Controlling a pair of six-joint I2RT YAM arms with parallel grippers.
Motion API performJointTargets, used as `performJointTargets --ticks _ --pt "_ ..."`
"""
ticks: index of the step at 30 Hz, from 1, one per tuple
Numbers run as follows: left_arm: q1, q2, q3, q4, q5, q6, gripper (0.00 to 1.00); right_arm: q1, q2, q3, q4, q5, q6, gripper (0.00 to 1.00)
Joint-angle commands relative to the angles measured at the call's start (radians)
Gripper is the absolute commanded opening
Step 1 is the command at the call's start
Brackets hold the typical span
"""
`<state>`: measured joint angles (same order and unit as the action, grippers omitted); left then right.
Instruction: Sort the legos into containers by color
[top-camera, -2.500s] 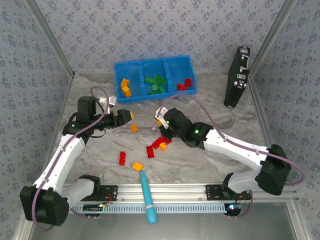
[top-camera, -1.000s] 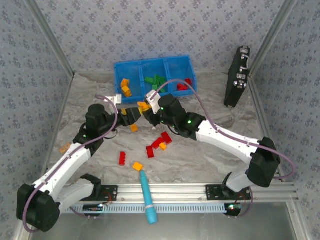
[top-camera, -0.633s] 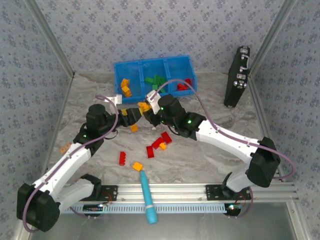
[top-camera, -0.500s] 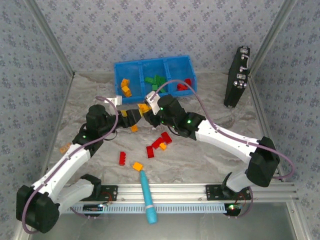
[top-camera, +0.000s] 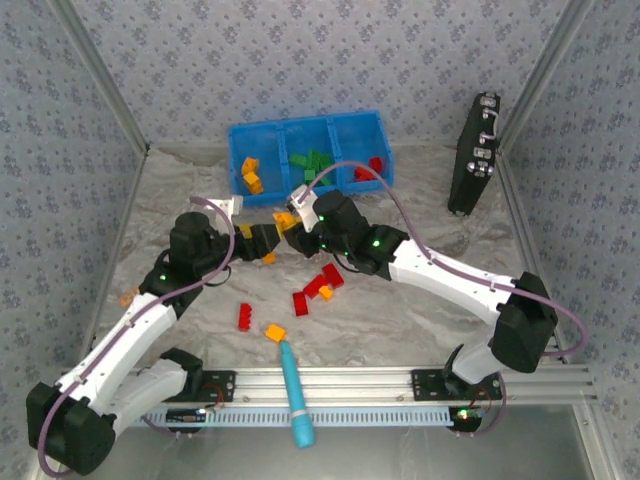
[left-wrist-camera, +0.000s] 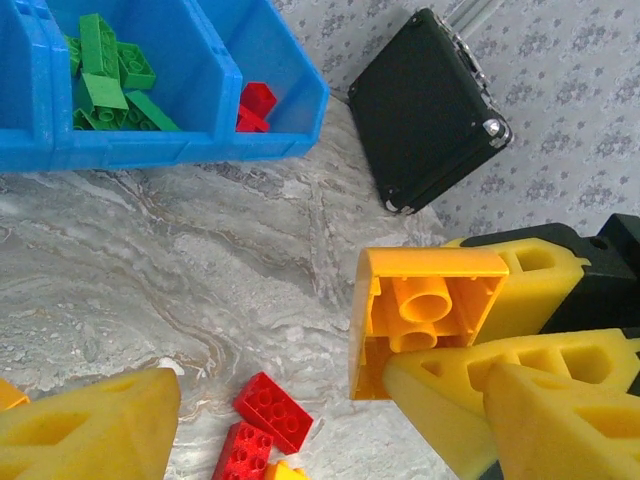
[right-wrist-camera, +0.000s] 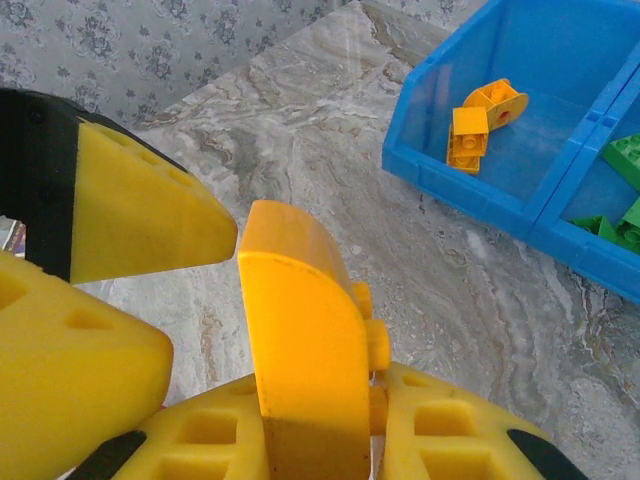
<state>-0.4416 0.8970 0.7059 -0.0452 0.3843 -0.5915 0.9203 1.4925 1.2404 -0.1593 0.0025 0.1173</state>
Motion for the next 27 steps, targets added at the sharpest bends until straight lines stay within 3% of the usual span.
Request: performJointTargets --ticks 1,3,6,9,20,27 --pt "-0.013 -0.018 0.056 -0.068 0.020 0.050 0.77 -0.008 0.000 0.042 -0.017 -0.003 0.024 0.24" --pt "-0.013 -0.023 0.058 -0.092 0.011 0.059 0.73 -0.008 -0.003 0.043 -0.021 0.000 0.025 0.24" --pt "-0.012 -0.033 0.057 -0.109 -0.006 0.065 0.57 -0.009 -0.003 0.043 -0.023 0.003 0.024 0.24" --pt "-0.011 -0.042 0.055 -0.110 -0.012 0.067 0.57 -0.008 -0.003 0.043 -0.025 0.004 0.026 0.25" --pt "-0.011 -0.056 0.016 0.086 0.114 0.012 0.91 0.004 0.009 0.053 -0.034 -0.012 0.024 0.26" --pt "-0.013 -0.024 0.027 0.085 0.112 0.021 0.92 0.017 0.008 0.060 -0.034 -0.013 0.021 0.26"
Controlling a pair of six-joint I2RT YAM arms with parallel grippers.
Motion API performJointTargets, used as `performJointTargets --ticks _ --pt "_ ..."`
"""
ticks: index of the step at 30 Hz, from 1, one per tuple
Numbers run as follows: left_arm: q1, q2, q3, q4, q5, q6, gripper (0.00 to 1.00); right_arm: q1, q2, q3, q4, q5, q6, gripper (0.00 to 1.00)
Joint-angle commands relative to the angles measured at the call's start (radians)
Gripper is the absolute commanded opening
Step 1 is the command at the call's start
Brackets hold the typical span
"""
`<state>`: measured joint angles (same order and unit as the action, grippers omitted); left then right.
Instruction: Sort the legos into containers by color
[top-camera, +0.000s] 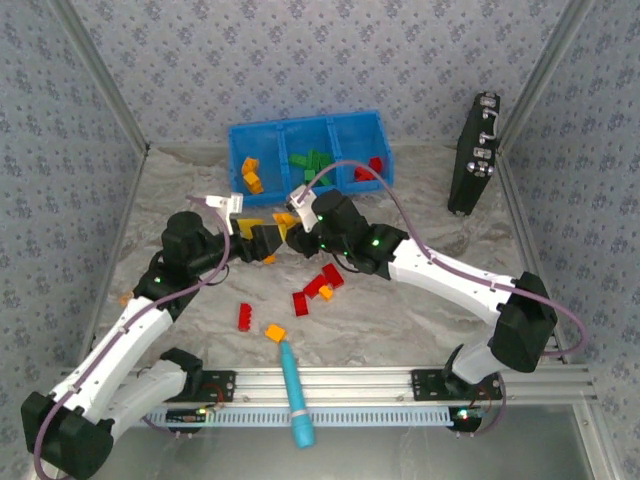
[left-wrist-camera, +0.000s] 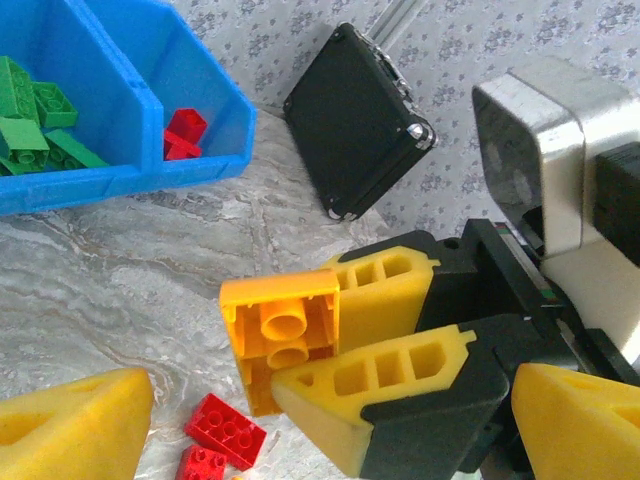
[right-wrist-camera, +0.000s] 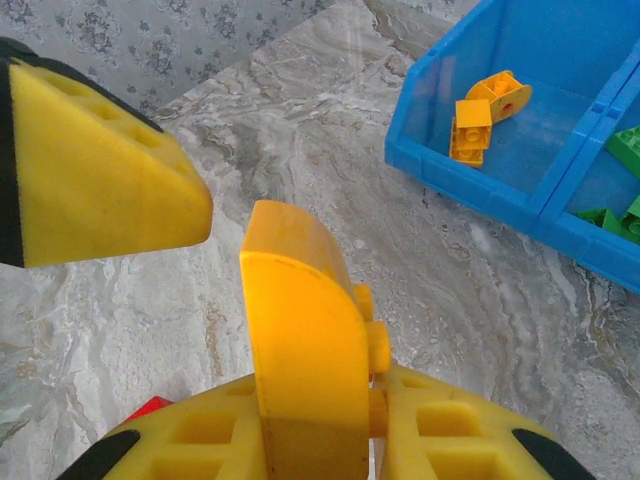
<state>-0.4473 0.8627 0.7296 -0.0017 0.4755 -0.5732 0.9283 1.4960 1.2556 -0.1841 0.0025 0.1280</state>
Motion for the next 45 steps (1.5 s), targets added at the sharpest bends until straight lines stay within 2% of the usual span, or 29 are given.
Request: performJointTargets --ticks 1,15,17,21,32,39,43,45 --pt "-0.007 0.017 0.005 0.040 0.016 0.004 0.92 0.012 0.004 0.049 -0.012 -0.015 0.012 0.26" --pt "-0.007 0.071 -0.009 0.129 -0.031 -0.016 0.86 0.065 0.004 0.089 -0.058 -0.021 0.022 0.26" --pt "-0.007 0.079 -0.009 0.129 -0.030 -0.017 0.80 0.070 0.003 0.092 -0.060 -0.017 0.022 0.26" --pt "-0.007 0.092 -0.011 0.141 -0.008 -0.026 0.61 0.073 0.003 0.093 -0.058 -0.007 0.018 0.26" --pt "-0.007 0.104 -0.004 0.130 -0.020 -0.044 0.35 0.072 0.002 0.090 -0.064 0.029 0.027 0.26" --pt "-0.007 0.135 0.037 0.102 -0.106 -0.053 0.24 0.044 0.006 0.089 -0.064 0.054 0.031 0.28" --pt "-0.005 0.175 0.074 0.112 -0.143 -0.043 0.21 0.029 -0.010 0.064 -0.057 0.060 0.037 0.39" --pt "-0.005 0.204 0.112 0.075 -0.198 -0.019 0.21 0.024 -0.034 0.028 -0.043 0.062 0.044 0.42"
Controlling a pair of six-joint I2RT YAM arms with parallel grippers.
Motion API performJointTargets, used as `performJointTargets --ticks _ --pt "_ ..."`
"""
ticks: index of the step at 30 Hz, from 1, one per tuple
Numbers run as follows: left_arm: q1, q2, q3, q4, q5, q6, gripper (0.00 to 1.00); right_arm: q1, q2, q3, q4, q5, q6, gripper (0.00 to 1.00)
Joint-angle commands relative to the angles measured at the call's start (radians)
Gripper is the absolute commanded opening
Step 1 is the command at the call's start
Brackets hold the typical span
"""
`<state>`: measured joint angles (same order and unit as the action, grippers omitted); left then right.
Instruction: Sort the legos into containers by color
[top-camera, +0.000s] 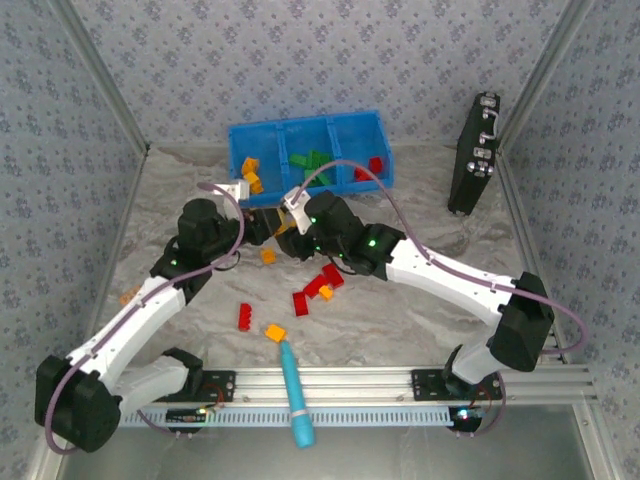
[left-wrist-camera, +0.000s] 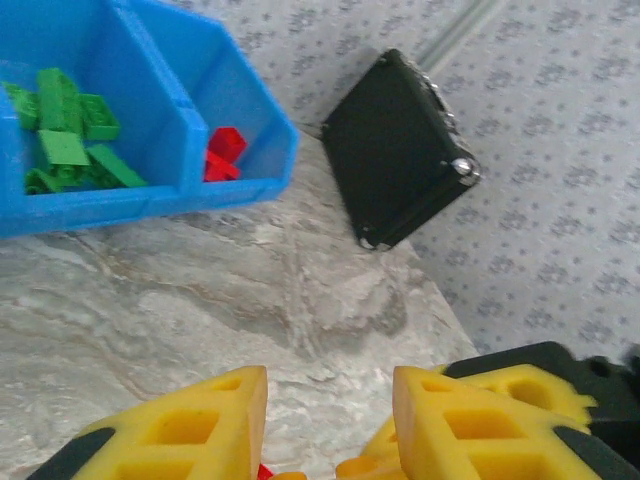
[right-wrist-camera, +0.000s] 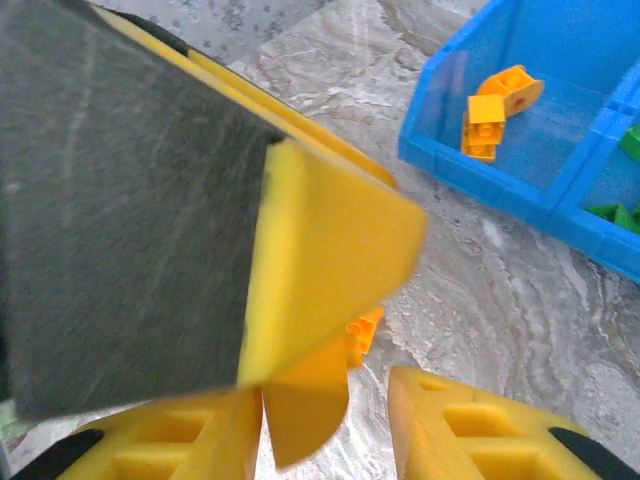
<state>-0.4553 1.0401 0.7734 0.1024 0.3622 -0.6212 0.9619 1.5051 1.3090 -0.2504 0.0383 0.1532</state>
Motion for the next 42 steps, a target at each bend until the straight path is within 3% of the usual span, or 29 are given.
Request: performJointTargets --ticks 1,7,15,19,24,30,33,38,42 --pt "0.004 0.040 0.081 -0.042 -0.111 0.042 0.21 -0.014 -0.057 -0.044 0.029 0.028 0.022 0.43" --pt "0.062 0.193 0.201 -0.064 -0.230 0.093 0.20 -0.056 -0.137 -0.148 -0.008 0.052 0.035 0.49" --pt "0.155 0.529 0.467 -0.107 -0.365 0.128 0.21 -0.163 -0.175 -0.236 -0.157 0.039 0.124 0.54" --pt "0.179 0.717 0.619 -0.120 -0.353 0.134 0.20 -0.206 -0.174 -0.265 -0.228 -0.018 0.155 0.55" --pt "0.194 0.946 0.833 -0.164 -0.347 0.125 0.21 -0.192 -0.186 -0.348 -0.235 -0.125 0.159 0.56" --pt "0.216 1.127 1.015 -0.219 -0.366 0.094 0.31 -0.157 -0.226 -0.431 -0.232 -0.223 0.147 0.58" --pt "0.223 1.172 1.068 -0.246 -0.376 0.093 0.41 -0.139 -0.220 -0.445 -0.243 -0.225 0.139 0.59" --pt "0.225 1.186 1.119 -0.304 -0.381 0.117 0.58 -0.111 -0.187 -0.469 -0.208 -0.239 0.114 0.61" --pt "0.225 1.157 1.130 -0.342 -0.371 0.153 0.63 -0.090 -0.130 -0.463 -0.181 -0.231 0.094 0.61"
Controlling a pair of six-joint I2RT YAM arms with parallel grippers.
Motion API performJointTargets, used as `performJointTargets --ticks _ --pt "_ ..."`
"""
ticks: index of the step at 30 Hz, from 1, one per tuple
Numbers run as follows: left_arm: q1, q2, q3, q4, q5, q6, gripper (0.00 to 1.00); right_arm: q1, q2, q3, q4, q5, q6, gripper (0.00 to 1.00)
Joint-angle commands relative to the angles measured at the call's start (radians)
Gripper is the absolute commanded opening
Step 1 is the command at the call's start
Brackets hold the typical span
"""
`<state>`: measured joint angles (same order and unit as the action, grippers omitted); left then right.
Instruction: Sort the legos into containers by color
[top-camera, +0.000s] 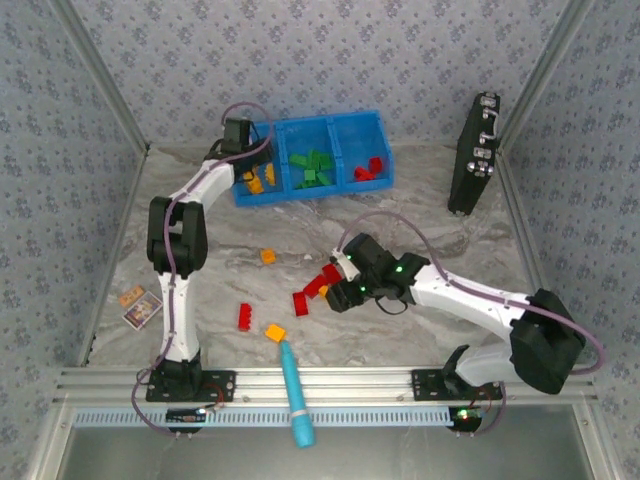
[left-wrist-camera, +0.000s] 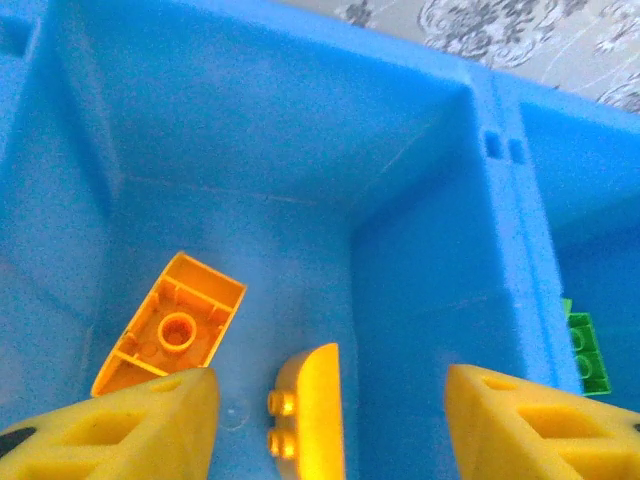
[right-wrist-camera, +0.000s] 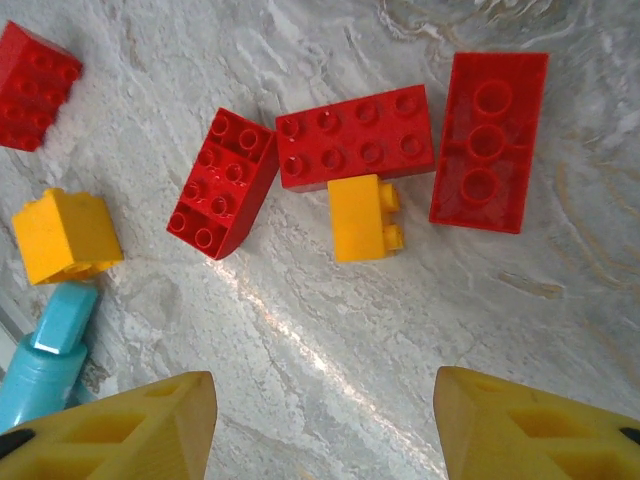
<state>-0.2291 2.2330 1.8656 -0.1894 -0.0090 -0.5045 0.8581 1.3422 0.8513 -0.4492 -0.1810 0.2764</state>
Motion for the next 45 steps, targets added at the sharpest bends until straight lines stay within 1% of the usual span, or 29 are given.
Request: performJointTargets --ticks 1,7,16,22,29,32,34,38,42,45 --pt "0.001 -0.049 0.043 -0.065 0.004 0.049 0.63 0.021 0.048 0.000 0.023 -0.010 -0.039 0.61" --pt "0.008 -0.182 0.023 -0.133 0.024 0.124 0.65 0.049 0.141 0.047 0.030 -0.001 -0.088 0.61" --pt "0.008 -0.450 -0.130 -0.198 0.029 0.238 0.66 0.054 0.288 0.140 0.040 0.040 -0.147 0.61" --pt "0.008 -0.590 -0.219 -0.245 0.014 0.278 0.67 0.054 0.326 0.176 0.018 0.048 -0.171 0.61" --pt "0.008 -0.695 -0.284 -0.287 0.001 0.304 0.68 0.039 0.219 0.184 -0.015 0.057 -0.196 0.62" --pt "0.008 -0.733 -0.320 -0.309 0.040 0.300 0.68 0.005 0.172 0.186 -0.017 0.069 -0.195 0.63" --pt "0.007 -0.753 -0.351 -0.335 0.059 0.299 0.69 -0.026 0.167 0.193 -0.019 0.102 -0.189 0.63" --pt "0.004 -0.794 -0.403 -0.384 0.060 0.304 0.69 -0.075 0.211 0.220 -0.024 0.152 -0.192 0.64" --pt "0.004 -0.838 -0.421 -0.415 0.053 0.319 0.70 -0.086 0.285 0.270 -0.050 0.200 -0.198 0.64" --pt "0.003 -0.865 -0.412 -0.449 0.056 0.332 0.70 -0.093 0.339 0.301 -0.065 0.191 -0.201 0.65"
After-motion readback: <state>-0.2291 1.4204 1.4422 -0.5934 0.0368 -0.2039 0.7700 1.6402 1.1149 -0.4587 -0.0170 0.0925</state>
